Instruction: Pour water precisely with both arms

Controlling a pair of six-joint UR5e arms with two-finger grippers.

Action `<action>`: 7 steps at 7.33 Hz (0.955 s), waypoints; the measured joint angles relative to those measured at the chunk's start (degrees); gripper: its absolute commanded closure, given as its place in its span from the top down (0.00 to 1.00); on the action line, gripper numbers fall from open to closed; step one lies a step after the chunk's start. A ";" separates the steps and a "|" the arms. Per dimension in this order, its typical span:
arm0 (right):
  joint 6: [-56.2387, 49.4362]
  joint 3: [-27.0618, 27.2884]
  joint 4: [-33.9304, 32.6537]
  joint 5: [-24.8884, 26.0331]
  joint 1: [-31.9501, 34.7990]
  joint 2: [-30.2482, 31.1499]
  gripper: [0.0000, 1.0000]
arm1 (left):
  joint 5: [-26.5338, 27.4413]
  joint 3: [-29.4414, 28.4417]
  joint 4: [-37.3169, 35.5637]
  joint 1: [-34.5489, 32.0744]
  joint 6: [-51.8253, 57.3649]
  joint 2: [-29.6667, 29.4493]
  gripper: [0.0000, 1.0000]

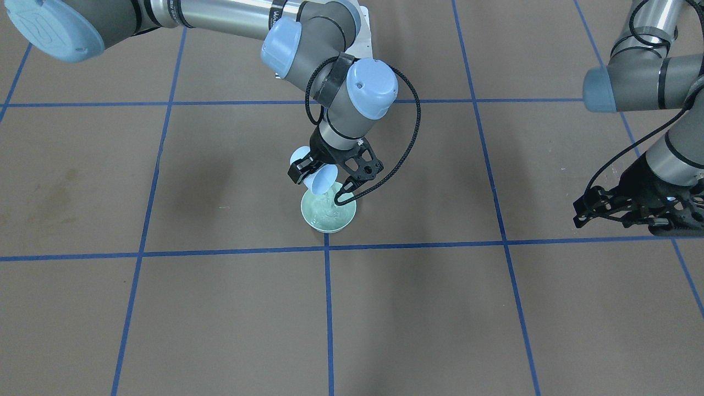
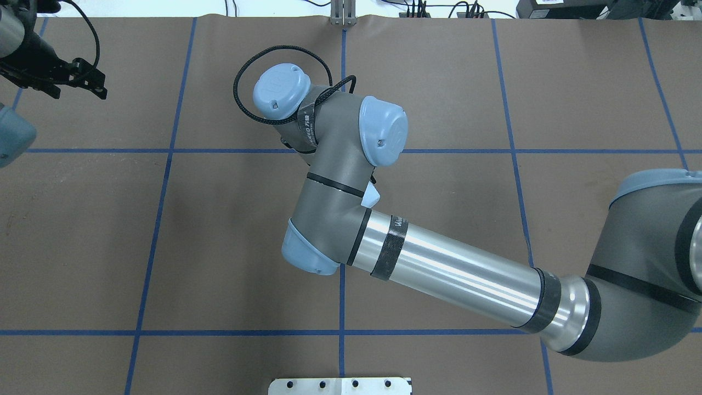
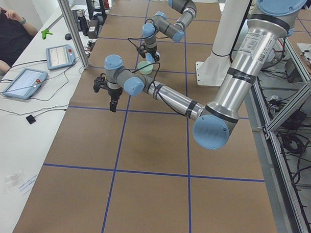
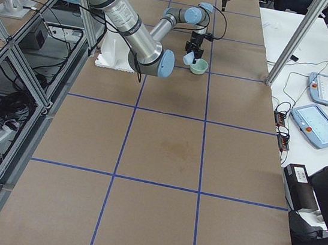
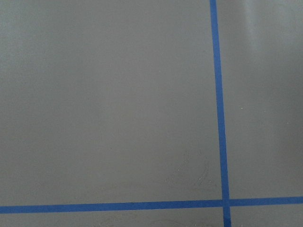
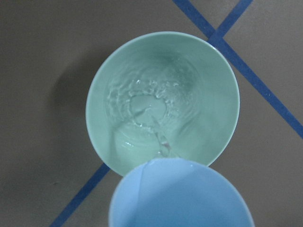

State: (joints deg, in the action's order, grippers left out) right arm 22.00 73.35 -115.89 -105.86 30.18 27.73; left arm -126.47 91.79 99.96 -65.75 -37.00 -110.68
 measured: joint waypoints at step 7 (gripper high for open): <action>6.88 17.23 20.21 1.58 2.55 13.92 0.00 | 0.00 0.41 0.00 0.05 -0.51 -0.14 1.00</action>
State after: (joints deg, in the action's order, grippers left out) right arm 28.88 90.57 -95.68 -104.28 32.73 41.65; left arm -126.47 92.20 99.96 -65.70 -37.51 -110.82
